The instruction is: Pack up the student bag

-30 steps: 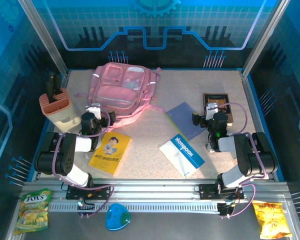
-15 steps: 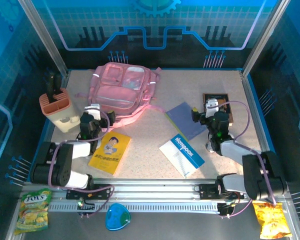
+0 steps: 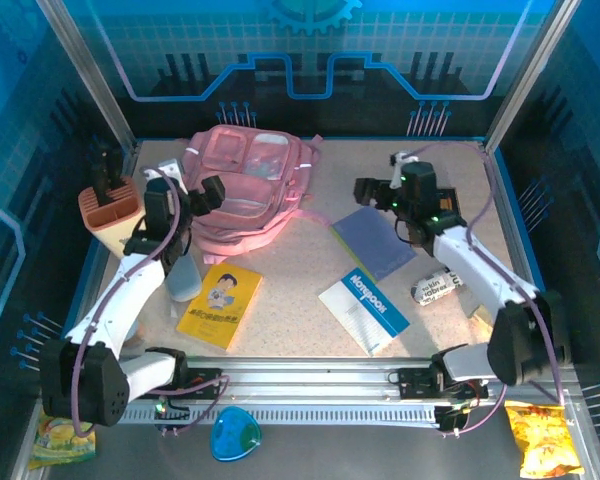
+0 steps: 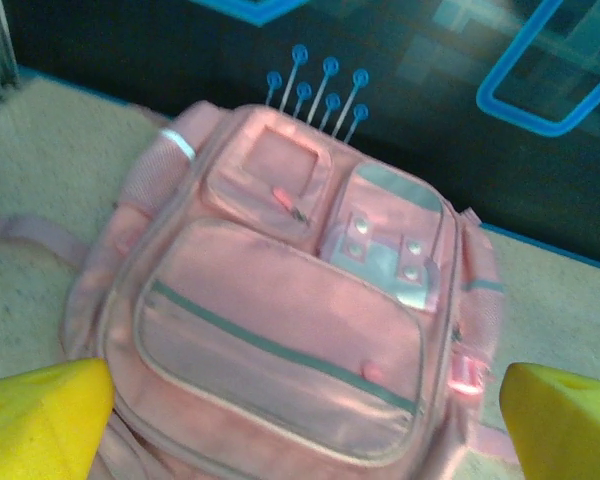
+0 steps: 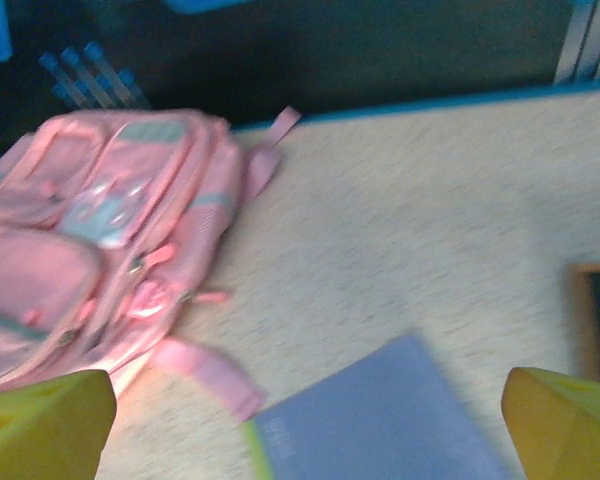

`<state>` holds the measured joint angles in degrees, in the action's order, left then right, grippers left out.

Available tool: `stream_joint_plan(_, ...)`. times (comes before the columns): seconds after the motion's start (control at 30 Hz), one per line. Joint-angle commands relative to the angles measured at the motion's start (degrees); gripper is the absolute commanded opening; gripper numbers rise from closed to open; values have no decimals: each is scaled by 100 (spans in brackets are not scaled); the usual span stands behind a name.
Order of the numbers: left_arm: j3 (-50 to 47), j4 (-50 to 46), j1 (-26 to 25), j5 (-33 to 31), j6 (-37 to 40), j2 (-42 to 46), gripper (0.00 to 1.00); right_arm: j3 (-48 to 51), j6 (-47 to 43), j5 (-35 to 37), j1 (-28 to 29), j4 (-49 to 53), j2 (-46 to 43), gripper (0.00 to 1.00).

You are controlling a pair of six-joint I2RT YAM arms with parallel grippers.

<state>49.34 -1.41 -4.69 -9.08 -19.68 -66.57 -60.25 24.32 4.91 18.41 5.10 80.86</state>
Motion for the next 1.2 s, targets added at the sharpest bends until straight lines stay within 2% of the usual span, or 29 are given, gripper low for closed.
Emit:
stream_joint_plan(0.0,164,-1146,-32,730,-598,-201,99,-484,1004,-913,428,684,692,98)
stream_joint_plan(0.1,61,-1108,-49,1079,-649,-278,99,-898,1603,-1274,683,329,1438,93)
stream_joint_plan(0.2,-75,-1124,-74,1189,-673,-271,99,-1579,2054,-1642,746,214,2361,83)
stream_joint_plan(0.37,-376,-1096,-135,1376,-857,-148,99,-2785,2525,-1541,741,325,3732,75)
stream_joint_plan(0.7,-563,-1271,-182,1612,-918,-131,99,-4508,2584,-757,717,483,5431,69)
stream_joint_plan(0.9,-717,-1311,-203,1720,-1261,-58,98,-5684,2340,-1026,680,739,6293,57)
stream_joint_plan(0.97,-813,-1229,-216,1831,-1350,-73,98,-5967,2323,-1056,672,781,6500,51)
stream_joint_plan(1.1,-762,-1260,-232,1927,-1458,-312,97,-6393,2185,-1061,632,1054,6646,23)
stream_joint_plan(1.17,-715,-1265,-239,1989,-1521,-470,97,-6209,2063,-1025,624,1013,6431,14)
